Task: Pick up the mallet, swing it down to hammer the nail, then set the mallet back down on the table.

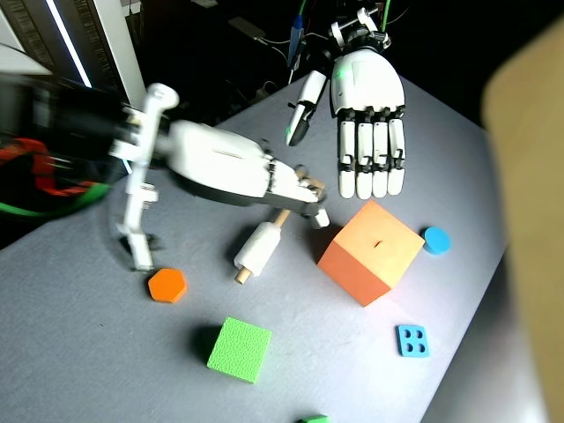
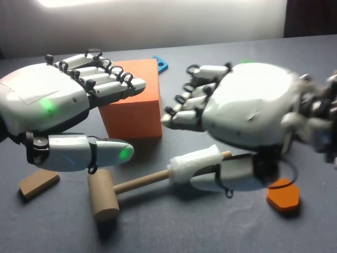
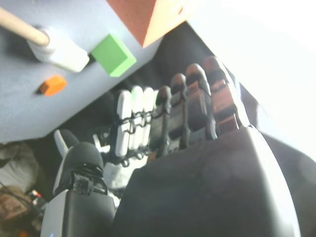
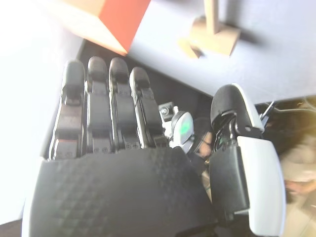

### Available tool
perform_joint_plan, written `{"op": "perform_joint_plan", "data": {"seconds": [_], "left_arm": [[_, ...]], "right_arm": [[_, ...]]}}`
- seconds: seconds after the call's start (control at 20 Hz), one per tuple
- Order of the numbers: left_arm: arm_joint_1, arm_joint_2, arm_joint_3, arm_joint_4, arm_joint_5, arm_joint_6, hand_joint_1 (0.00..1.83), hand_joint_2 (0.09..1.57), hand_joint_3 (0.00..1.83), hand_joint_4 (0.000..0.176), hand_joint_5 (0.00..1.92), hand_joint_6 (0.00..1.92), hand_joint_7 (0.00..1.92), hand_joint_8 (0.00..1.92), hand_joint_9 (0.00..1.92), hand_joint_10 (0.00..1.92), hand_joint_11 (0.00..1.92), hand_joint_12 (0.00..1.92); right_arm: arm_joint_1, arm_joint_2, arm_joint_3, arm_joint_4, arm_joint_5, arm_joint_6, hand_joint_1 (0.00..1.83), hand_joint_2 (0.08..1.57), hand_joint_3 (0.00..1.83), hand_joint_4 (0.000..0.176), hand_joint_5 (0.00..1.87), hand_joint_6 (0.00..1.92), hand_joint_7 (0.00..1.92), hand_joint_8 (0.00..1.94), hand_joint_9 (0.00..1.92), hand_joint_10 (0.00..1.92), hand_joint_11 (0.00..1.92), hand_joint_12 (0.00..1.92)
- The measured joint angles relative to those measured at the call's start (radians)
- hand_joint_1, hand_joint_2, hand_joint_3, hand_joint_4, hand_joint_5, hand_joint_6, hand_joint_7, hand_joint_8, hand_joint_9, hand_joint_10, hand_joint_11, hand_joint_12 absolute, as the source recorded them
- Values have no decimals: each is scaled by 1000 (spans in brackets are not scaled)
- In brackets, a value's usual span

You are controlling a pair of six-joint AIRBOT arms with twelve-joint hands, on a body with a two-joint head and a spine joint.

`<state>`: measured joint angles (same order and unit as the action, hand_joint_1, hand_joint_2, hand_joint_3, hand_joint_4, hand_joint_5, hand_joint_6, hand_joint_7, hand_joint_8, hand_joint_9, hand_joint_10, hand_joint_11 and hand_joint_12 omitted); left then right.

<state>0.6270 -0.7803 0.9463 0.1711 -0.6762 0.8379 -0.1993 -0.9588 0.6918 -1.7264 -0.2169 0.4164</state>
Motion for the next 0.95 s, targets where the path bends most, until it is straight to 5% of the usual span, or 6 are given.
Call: {"op": "perform_joint_plan", "data": {"seconds": [0.05, 0.1, 0.15, 0.3, 0.5, 0.95], "left_arm": [[-2, 12, -27, -12, -2, -1, 5, 1294, 41, 0, 245, 582, 394, 975, 204, 1549, 0, 1715], [-2, 12, -27, -11, -2, -1, 5, 1294, 41, 0, 245, 582, 394, 975, 204, 1549, 0, 1715], [-2, 11, -38, -16, 2, -1, 134, 1253, 15, 0, 183, 1634, 297, 1732, 309, 1847, 310, 1880], [-7, 11, -63, -21, -12, -2, 629, 1329, 10, 95, 1557, 1921, 1676, 1921, 1694, 1921, 1667, 1921], [-25, 11, -71, -23, -9, -2, 1109, 1312, 0, 173, 1507, 1921, 1678, 1921, 1707, 1921, 1723, 1921], [-35, 11, -99, -22, -19, 6, 1134, 1304, 0, 176, 1455, 1921, 1613, 1921, 1642, 1921, 1655, 1921]], "right_arm": [[55, 83, -57, 220, -32, -158, 182, 1213, 1, 0, 277, 1295, 294, 1602, 288, 1746, 192, 1829], [55, 91, -64, 235, -40, -168, 182, 1213, 1, 0, 277, 1295, 294, 1602, 288, 1746, 192, 1829], [55, 116, -79, 280, -59, -200, 224, 1194, 0, 0, 354, 1796, 401, 1873, 426, 1886, 583, 1903], [54, 156, -91, 306, -78, -210, 327, 1240, 8, 11, 1399, 1921, 1466, 1941, 1481, 1921, 1593, 1921], [51, 196, -84, 319, -94, -208, 915, 1353, 0, 170, 1283, 1921, 1469, 1941, 1512, 1921, 1631, 1921], [32, 196, -74, 321, -79, -184, 903, 1341, 0, 176, 1243, 1921, 1442, 1941, 1509, 1921, 1635, 1921]]}}
